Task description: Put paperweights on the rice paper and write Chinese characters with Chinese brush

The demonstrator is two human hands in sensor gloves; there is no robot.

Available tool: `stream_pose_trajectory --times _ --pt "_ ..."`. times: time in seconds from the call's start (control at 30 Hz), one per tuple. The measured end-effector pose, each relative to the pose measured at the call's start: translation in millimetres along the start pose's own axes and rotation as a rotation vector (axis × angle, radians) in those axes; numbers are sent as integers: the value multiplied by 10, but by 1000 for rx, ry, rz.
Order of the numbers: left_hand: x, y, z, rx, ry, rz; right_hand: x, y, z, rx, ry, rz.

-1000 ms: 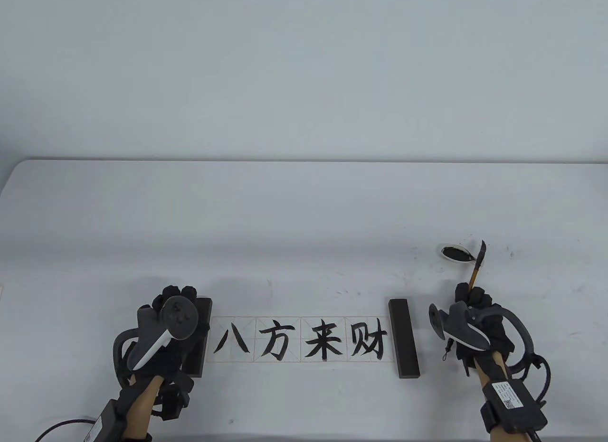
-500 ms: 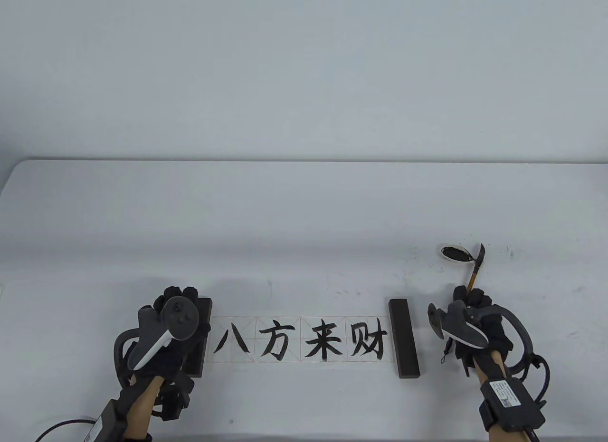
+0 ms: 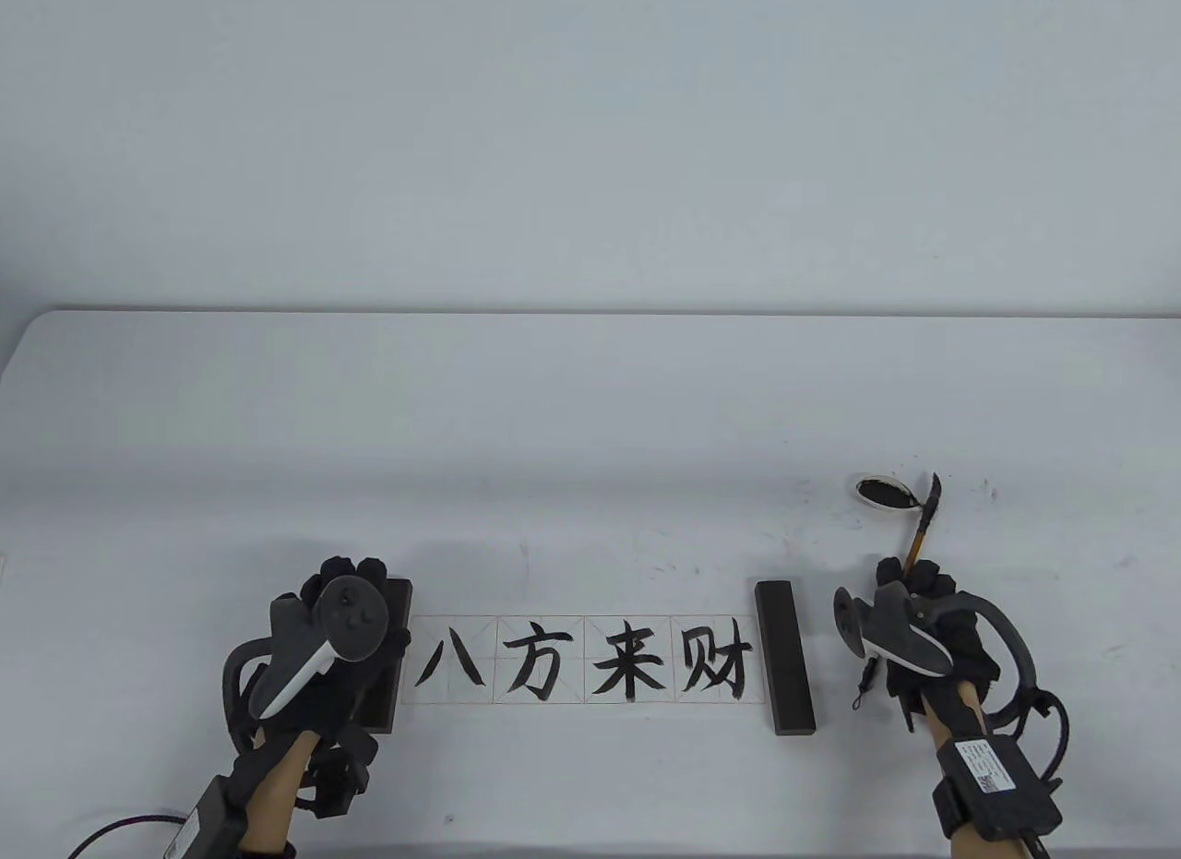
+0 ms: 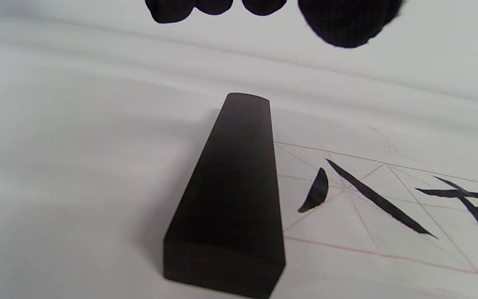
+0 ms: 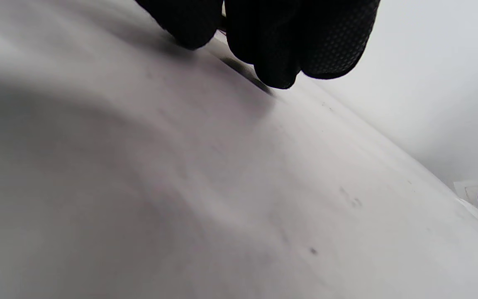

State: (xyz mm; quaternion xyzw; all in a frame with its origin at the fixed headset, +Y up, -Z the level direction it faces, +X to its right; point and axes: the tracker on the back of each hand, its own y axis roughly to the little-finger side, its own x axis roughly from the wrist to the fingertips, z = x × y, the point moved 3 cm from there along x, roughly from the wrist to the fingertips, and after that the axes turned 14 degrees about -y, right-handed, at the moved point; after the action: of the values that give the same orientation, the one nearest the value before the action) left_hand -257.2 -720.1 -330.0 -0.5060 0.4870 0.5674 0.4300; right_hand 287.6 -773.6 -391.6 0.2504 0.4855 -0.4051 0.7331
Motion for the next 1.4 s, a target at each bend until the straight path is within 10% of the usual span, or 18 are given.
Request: stream_pose_trajectory --times 0.63,1.4 --pt "-62 -75 51 -2 -78 -19 -1023 412 -798 499 384 -59" --pt "-109 -112 145 -41 -145 -62 -1100 70 -636 564 409 -182"
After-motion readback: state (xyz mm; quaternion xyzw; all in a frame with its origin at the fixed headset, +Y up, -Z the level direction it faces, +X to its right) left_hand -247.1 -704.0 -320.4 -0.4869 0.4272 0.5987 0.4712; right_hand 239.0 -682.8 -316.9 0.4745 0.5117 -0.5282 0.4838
